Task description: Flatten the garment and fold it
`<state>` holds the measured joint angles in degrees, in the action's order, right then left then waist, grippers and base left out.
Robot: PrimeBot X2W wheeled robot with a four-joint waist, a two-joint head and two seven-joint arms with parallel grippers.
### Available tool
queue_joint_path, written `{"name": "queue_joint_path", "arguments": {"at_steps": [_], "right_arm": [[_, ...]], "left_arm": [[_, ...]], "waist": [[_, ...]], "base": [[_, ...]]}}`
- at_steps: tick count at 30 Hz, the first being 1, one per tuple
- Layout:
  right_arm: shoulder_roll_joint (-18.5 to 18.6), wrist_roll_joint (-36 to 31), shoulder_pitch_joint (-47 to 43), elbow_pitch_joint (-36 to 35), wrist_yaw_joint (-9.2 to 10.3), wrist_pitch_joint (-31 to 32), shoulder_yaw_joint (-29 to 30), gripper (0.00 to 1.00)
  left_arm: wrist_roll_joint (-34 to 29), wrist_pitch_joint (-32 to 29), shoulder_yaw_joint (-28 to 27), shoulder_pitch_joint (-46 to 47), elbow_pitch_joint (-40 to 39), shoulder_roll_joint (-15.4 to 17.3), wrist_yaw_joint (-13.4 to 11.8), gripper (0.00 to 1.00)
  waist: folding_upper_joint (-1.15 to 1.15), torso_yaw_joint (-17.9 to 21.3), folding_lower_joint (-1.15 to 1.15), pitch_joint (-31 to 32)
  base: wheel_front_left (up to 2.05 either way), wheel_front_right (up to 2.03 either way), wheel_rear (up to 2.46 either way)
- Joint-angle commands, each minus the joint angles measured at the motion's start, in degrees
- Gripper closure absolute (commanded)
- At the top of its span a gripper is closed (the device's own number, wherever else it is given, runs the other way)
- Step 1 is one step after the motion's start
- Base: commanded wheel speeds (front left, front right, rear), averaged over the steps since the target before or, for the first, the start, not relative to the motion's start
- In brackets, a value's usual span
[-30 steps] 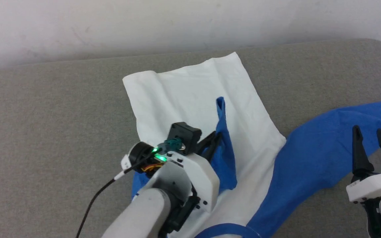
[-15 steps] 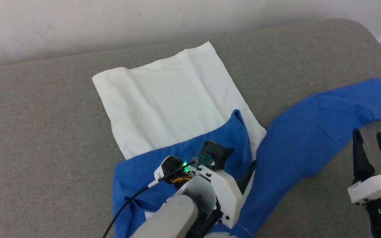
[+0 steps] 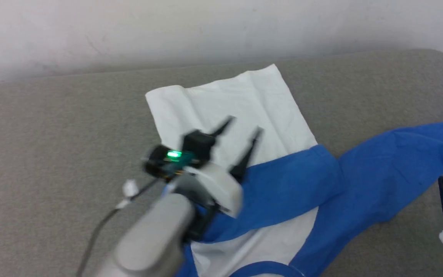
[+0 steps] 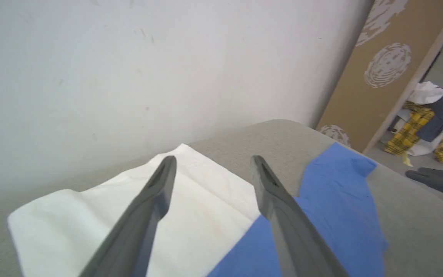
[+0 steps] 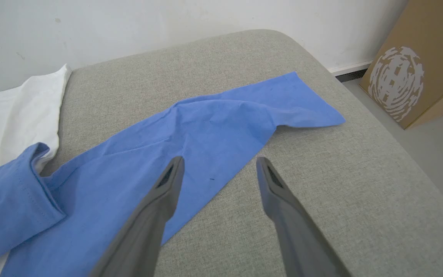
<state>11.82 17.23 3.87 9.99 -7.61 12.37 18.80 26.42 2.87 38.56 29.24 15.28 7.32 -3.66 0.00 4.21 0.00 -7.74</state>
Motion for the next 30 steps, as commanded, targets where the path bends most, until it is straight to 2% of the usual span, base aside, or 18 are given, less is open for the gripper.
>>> {"name": "queue_joint_path", "arguments": {"at_steps": [1, 4, 8, 12, 15, 19, 24, 30], "right_arm": [[0.4, -0.31, 0.56, 0.37, 0.12, 1.78, 0.54, 0.0], [1.3, -0.56, 1.46, 1.36, 0.12, 5.93, 0.95, 0.0], [2.16, 0.15, 2.3, 2.48, 0.12, 9.84, 0.66, 0.0], [2.68, -0.06, 2.95, 4.42, 0.12, 12.25, 0.85, 0.0], [3.59, -0.81, 3.63, 6.44, 0.12, 13.3, 1.14, 0.0], [5.03, -1.68, 5.5, 9.9, 0.12, 13.46, 1.7, 0.0], [7.79, -3.8, 8.53, 15.41, 0.12, 12.16, 2.62, 0.0], [8.91, -3.78, 10.43, 20.42, 0.12, 11.12, 1.46, 0.0]], "left_arm": [[-0.97, 1.74, -1.95, -0.45, -0.53, 3.01, -1.14, 0.0], [-1.63, 5.75, -5.96, -3.18, -1.99, 8.57, -3.42, 0.0], [-0.66, 10.16, -12.07, -8.55, -5.07, 14.21, -6.06, 0.0], [-0.56, 11.94, -18.22, -14.99, -9.69, 16.65, -8.78, 0.0], [-0.81, 12.08, -22.88, -19.54, -13.57, 15.51, -10.32, 0.0], [-2.29, 12.1, -27.67, -24.39, -17.19, 11.62, -10.13, 0.0], [-4.73, 12.11, -31.31, -26.57, -17.1, 7.03, -6.71, 0.0], [-7.38, 12.12, -33.37, -26.05, -15.57, 3.82, -3.06, 0.0]], "waist": [[0.0, -2.1, 0.0, 1.43], [0.0, -3.08, 0.0, 1.56], [0.0, -4.67, 0.0, 1.42], [0.0, -6.17, 0.0, 1.02], [0.0, -7.23, 0.0, 0.28], [0.0, -8.27, 0.0, -1.1], [0.0, -9.65, 0.0, -2.92], [0.0, -11.02, 0.0, -4.32]], "base": [[0.0, 0.0, 0.0], [0.0, 0.0, 0.0], [0.0, 0.0, 0.0], [0.0, 0.0, 0.0], [0.0, 0.0, 0.0], [0.0, 0.0, 0.0], [0.0, 0.0, 0.0], [0.0, 0.0, 0.0]]}}
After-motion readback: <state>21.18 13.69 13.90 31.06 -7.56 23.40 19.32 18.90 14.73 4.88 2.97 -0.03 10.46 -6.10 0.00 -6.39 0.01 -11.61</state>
